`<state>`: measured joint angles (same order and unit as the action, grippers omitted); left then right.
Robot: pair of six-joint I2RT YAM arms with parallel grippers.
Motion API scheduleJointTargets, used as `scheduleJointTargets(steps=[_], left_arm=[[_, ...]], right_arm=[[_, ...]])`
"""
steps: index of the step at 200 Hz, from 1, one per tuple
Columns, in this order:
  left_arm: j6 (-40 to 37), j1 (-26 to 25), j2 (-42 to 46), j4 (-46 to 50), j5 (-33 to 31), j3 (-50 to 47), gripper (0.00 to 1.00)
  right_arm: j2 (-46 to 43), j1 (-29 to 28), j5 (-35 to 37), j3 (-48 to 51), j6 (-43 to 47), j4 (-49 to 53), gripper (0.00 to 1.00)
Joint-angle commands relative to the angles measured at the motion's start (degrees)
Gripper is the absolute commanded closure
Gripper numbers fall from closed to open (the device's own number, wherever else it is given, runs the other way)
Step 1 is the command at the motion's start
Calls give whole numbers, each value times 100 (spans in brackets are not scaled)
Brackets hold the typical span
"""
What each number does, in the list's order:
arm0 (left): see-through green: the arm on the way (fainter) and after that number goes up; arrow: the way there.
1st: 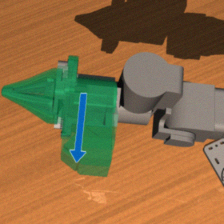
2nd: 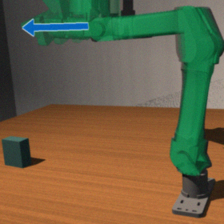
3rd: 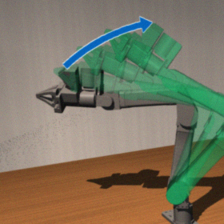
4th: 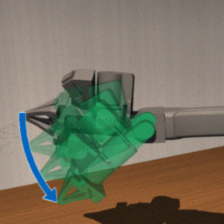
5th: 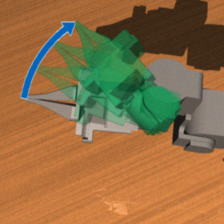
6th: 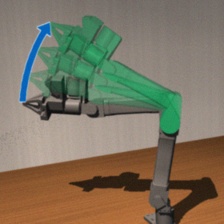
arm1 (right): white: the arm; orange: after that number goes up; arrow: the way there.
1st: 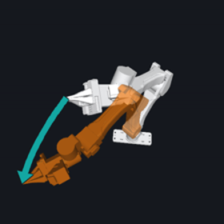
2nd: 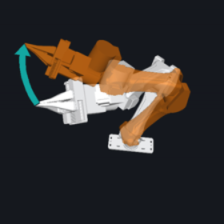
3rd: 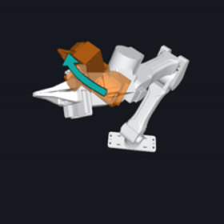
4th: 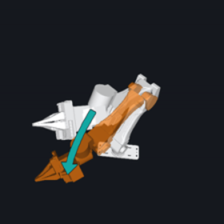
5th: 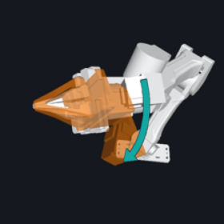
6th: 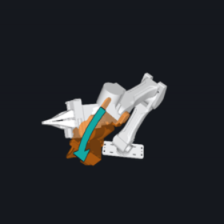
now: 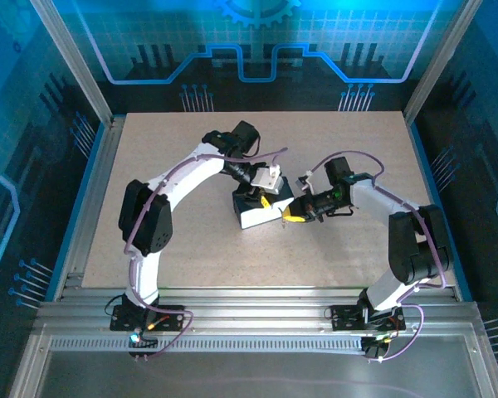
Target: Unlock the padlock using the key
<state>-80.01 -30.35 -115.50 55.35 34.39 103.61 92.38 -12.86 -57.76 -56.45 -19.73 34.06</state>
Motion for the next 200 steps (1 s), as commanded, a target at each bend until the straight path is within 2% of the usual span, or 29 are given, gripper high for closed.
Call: scheduleJointTargets(steps=[1,44,80,123,154,200], left_arm=[[-343,52,-133,648,267,451,38],[-682,48,-553,1108,-117,812,40],[-839,42,-859,1428,-191,1144,41],[-890,-9,-1010,1582,-178,1264,50],[-868,-23,-959,1622,-91,1174,58],[-841,-9,-625,1329,-5,672,60]], right_arm=[[-116,-37,-21,46,-49,28,100],[2,-50,-75,-88,-64,71,100],[87,-54,-36,-235,-21,232,100],[130,-58,-35,-275,2,257,100],[202,-41,-158,-227,-90,102,100],[381,27,-481,-427,-235,45,100]])
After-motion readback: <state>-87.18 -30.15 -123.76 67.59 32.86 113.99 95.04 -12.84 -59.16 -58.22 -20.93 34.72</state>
